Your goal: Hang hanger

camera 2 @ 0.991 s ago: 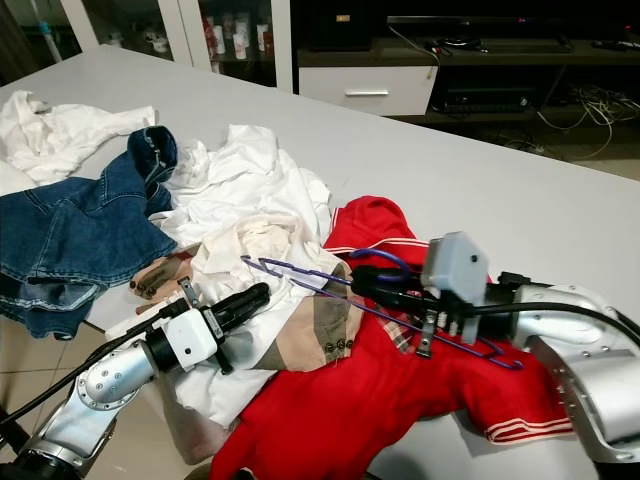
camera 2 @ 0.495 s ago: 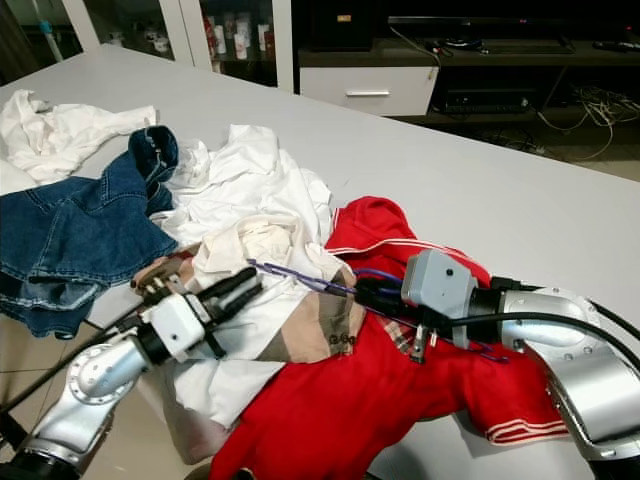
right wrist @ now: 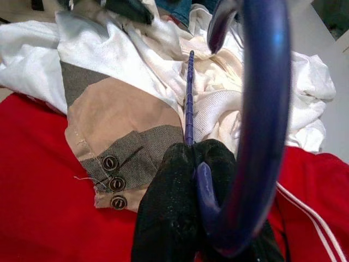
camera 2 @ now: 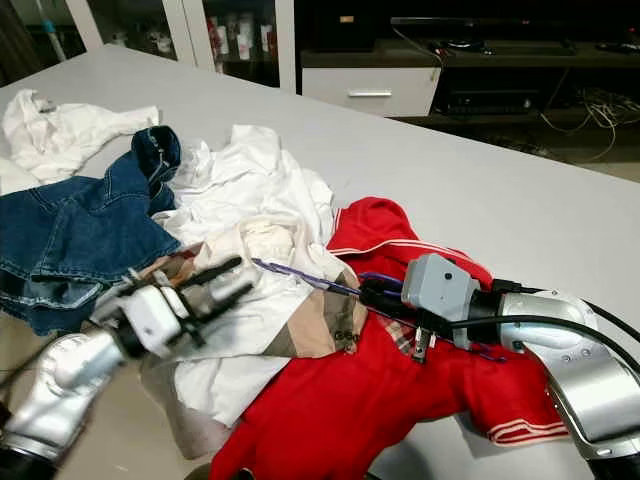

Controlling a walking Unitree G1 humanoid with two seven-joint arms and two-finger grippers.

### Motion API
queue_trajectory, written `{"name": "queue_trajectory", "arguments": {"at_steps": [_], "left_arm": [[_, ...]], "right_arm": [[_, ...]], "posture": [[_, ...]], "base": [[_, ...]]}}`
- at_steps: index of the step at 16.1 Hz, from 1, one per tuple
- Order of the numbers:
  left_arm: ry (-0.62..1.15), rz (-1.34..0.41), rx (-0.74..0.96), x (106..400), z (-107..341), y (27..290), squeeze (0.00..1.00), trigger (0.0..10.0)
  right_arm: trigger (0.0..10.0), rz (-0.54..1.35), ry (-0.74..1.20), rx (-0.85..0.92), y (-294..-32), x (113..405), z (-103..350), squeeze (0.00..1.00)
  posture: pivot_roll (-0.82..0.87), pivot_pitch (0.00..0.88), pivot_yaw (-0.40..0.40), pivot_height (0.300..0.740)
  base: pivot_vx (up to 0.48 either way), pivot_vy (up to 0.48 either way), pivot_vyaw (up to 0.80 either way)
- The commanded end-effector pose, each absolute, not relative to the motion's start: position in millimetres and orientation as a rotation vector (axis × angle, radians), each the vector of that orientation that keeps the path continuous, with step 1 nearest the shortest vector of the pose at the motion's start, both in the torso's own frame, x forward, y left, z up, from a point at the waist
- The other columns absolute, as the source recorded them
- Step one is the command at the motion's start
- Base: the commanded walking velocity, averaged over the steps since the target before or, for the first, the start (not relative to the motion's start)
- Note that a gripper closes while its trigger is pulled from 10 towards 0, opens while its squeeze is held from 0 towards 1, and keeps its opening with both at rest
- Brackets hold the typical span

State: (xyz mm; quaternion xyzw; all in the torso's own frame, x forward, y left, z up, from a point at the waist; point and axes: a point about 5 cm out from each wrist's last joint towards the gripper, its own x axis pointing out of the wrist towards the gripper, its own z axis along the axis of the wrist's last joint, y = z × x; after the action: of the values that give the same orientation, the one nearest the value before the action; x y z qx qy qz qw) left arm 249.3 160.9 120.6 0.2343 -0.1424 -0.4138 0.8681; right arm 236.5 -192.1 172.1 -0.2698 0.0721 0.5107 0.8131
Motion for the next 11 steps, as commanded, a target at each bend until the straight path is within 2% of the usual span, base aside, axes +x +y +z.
{"name": "queue_trajectory", "arguments": {"at_steps": [1,3,4,5,7,8,9,11], "left_arm": [[-0.296,-0.863,0.503,254.4,128.4,166.9,0.0,10.0],[-0.289,-0.866,0.509,257.4,132.9,170.9,0.0,10.0],[-0.288,-0.876,0.509,257.4,134.4,171.2,0.62,10.0],[-0.276,-0.895,0.478,255.6,132.8,169.6,1.0,10.0],[-0.231,-0.862,0.394,256.3,128.1,171.8,1.0,10.0],[-0.22,-0.773,0.275,263.8,130.5,178.1,1.0,10.0],[-0.196,-0.699,0.13,272.8,134.3,185.6,0.0,10.0],[-0.177,-0.617,-0.012,284.2,136.4,188.9,0.0,10.0]], "right_arm": [[10.0,1.067,0.223,-0.6,-200.1,236.9,163.2,0.0],[10.0,1.069,0.223,-0.604,-199.6,237.5,162.5,0.0],[10.0,1.068,0.222,-0.605,-199.3,238.2,162.2,0.0],[10.0,1.065,0.22,-0.607,-199.0,238.7,162.0,0.0],[10.0,1.063,0.219,-0.606,-199.3,238.2,162.0,0.0],[10.0,1.063,0.218,-0.605,-200.0,237.0,162.0,0.0],[10.0,1.07,0.22,-0.604,-200.9,234.9,161.6,0.0],[10.0,1.094,0.219,-0.6,-199.7,232.4,161.7,0.0]], "posture": [[0.08,0.025,0.004,0.74],[0.08,0.025,0.005,0.74],[0.08,0.024,0.006,0.74],[0.08,0.024,0.009,0.74],[0.08,0.023,0.009,0.74],[0.08,0.022,0.009,0.74],[0.08,0.022,0.009,0.74],[0.08,0.018,0.011,0.74]], "base": [[0.0,0.0,0.0],[0.0,0.0,0.0],[0.0,0.0,0.0],[0.0,0.0,0.0],[0.0,0.0,0.0],[0.0,0.0,0.0],[0.0,0.0,0.0],[0.0,0.0,0.0]]}}
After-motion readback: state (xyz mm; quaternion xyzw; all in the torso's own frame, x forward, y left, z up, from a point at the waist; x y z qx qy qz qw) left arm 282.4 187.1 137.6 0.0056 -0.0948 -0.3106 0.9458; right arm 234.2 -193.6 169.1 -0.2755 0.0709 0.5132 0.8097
